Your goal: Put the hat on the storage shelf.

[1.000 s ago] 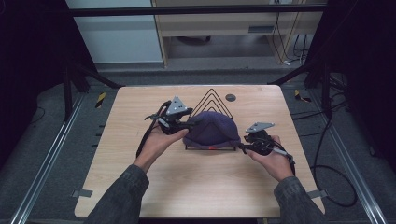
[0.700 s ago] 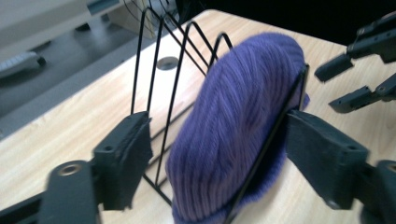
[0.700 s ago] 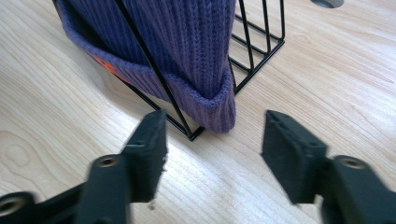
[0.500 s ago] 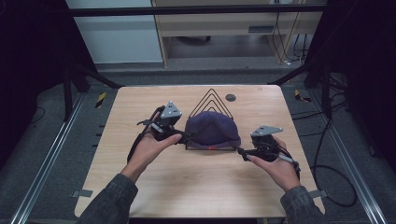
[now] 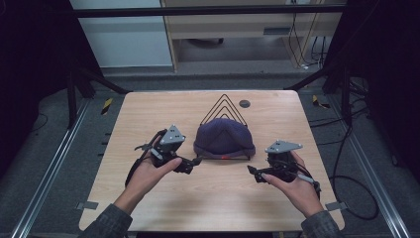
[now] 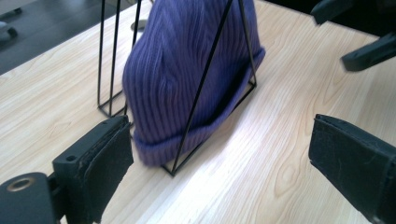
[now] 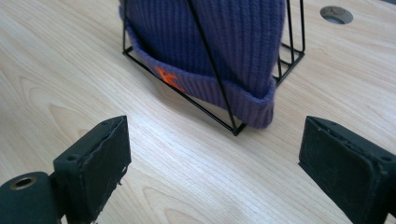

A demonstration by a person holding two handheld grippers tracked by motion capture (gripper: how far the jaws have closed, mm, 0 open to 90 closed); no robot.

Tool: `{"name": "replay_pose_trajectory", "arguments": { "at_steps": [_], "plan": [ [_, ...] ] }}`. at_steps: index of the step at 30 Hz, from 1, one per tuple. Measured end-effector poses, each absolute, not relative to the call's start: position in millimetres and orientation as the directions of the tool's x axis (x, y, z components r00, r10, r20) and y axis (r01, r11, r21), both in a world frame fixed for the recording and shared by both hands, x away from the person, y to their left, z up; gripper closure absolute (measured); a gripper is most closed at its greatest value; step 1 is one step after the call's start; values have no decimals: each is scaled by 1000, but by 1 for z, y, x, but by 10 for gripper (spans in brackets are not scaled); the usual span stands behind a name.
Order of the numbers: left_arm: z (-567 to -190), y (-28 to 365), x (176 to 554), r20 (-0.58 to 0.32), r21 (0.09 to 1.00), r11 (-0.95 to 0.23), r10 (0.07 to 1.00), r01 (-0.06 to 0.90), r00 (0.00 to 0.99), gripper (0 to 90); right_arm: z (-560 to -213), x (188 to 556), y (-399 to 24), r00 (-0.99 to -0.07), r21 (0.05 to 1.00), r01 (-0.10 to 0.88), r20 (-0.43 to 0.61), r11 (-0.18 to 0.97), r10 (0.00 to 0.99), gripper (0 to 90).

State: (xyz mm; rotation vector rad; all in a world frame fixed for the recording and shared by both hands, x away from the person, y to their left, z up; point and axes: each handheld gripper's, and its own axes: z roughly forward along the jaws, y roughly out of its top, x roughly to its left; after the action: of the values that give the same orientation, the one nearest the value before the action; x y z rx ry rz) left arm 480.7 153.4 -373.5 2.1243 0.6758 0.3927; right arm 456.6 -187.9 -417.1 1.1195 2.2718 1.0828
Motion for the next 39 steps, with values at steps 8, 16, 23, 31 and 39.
{"name": "replay_pose_trajectory", "arguments": {
  "at_steps": [8,16,23,31,39],
  "plan": [
    [-389,179,462,40,797,-492,622,350,782,42,-418,449,-170,-642,781,474,-11,408,767,76],
    [-406,227,449,40,770,-488,680,411,732,40,-425,448,-130,-708,756,461,-3,465,706,74],
    [-415,266,444,65,742,-487,736,460,674,43,-428,454,-86,-763,728,447,6,521,647,74],
    [-431,296,448,59,723,-463,781,513,622,44,-440,467,-48,-794,689,448,15,569,608,102],
    [-446,305,456,48,715,-449,796,536,603,46,-451,478,-25,-794,667,474,41,575,607,120]
  ]
}}
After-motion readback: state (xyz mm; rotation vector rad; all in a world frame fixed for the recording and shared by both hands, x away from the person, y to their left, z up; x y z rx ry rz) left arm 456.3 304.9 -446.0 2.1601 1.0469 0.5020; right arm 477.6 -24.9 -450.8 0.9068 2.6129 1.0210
